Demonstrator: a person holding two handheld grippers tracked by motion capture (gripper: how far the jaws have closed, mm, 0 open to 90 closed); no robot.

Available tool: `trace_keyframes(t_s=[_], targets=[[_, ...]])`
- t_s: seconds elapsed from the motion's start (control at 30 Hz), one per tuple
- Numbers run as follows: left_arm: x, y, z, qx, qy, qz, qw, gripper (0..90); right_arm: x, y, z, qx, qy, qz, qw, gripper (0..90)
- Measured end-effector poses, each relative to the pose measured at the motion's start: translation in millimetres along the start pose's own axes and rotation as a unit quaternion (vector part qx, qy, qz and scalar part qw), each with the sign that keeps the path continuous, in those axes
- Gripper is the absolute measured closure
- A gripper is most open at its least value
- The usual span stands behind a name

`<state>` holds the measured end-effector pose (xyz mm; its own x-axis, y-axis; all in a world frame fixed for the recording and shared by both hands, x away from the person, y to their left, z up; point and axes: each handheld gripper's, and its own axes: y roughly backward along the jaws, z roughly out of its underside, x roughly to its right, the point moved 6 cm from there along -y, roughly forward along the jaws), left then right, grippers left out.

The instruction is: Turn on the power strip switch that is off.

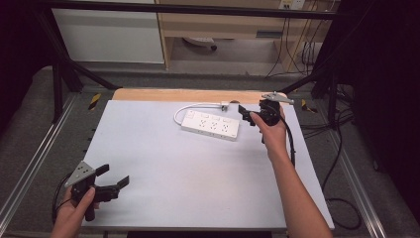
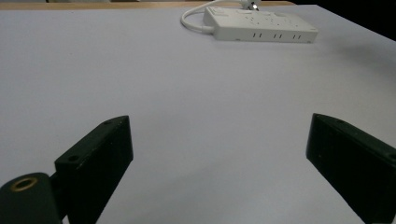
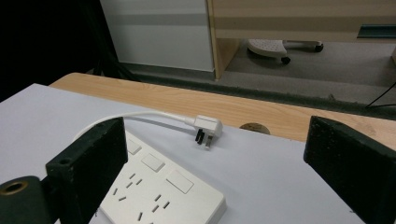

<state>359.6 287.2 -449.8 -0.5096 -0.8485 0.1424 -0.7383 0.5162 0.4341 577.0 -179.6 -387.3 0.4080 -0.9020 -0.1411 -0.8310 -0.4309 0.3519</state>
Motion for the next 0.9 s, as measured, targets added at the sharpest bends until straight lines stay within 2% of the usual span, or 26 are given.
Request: trace_keyframes(t_s=[0.23, 0.63, 0.9], targets=[[0.2, -0.8, 0.4, -0.002, 0.001, 0.000, 1.0000, 7.3, 2.6, -7.1, 4.5, -0.006, -0.002, 0.001, 1.0000, 12.1], [-0.5, -1.1, 0.9, -0.004, 0.000, 0.000, 1.0000, 7.3, 6.6, -19.9, 10.3, 0.000, -0.001, 0.012, 0.9999, 29.4], [-0.7, -1.1, 1.0, -0.003, 0.000, 0.000, 1.0000, 7.3, 2.9, -31.3, 8.6, -0.008, 0.004, 0.011, 0.9999, 32.4]])
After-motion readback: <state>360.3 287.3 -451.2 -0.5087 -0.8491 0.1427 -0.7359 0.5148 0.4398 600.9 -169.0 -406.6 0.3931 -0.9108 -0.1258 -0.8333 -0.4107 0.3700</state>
